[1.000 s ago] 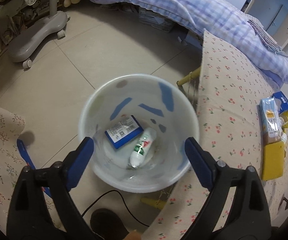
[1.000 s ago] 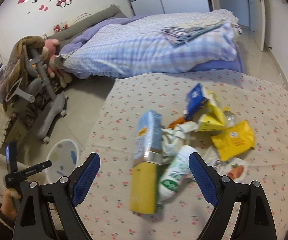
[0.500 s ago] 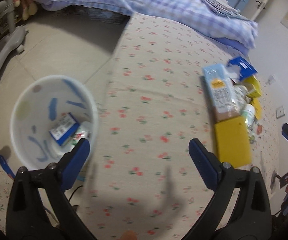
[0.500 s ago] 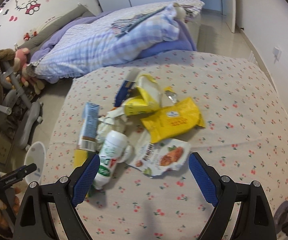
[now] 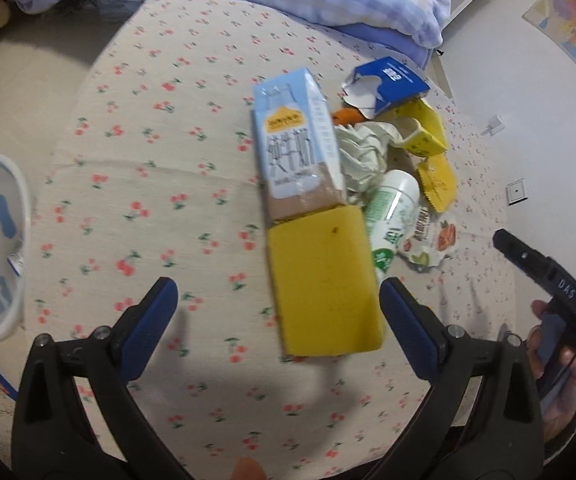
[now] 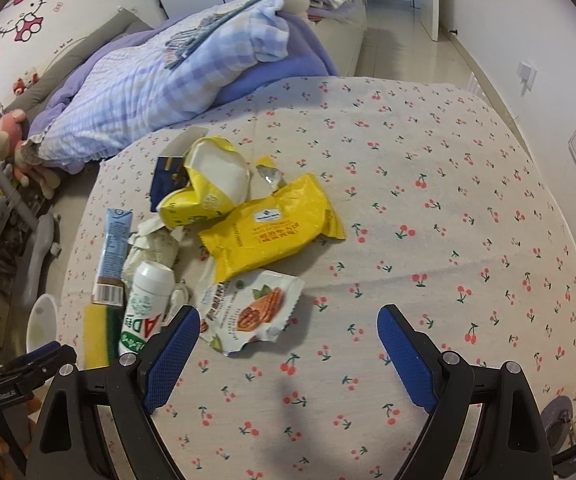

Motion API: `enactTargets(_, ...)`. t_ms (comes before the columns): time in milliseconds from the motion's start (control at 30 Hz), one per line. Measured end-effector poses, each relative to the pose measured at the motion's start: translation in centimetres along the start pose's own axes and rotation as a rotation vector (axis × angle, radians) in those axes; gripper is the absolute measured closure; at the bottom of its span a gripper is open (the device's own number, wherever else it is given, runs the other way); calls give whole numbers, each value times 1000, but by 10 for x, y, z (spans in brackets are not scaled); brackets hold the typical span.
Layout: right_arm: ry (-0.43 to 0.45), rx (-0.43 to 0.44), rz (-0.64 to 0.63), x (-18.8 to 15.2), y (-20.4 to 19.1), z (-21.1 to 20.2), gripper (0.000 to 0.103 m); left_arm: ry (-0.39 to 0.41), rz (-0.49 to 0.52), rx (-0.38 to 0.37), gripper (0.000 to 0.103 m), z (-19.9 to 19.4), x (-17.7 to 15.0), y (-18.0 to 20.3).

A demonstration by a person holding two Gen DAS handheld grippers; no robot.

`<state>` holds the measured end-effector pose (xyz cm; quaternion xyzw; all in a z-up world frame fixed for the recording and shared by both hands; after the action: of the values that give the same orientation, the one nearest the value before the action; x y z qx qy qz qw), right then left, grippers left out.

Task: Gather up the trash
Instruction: 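Return both tools to the bed and grasp the yellow sponge with the left tool, then grasp the yellow wrapper with the right tool while the left tool holds the sponge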

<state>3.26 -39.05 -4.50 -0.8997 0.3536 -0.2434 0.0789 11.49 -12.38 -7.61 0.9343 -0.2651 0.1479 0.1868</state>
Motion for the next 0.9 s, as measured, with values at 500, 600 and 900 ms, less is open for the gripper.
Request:
enactTargets(500, -31, 4, 156, 28, 32, 30, 11, -2, -3, -126, 50, 23, 0, 24)
enactTargets(600, -41, 20, 184, 34, 31, 39, 11, 17, 34, -105, 51, 13, -2, 24)
enactTargets(900, -64, 37, 213, 42, 15, 65, 11, 96, 66, -39, 52, -27, -6, 3)
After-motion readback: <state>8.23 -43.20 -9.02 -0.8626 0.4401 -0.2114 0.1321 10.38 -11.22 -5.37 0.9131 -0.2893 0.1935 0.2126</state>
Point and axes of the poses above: each gripper's, at about its wrist camera, not at the fingertips, and z roughly the way its jaws point, y to its right, x to its top, the point moved 4 cm from there along z, roughly the way its jaws point, and after that the axes turned 14 degrees about z, right-handed, at the moved point
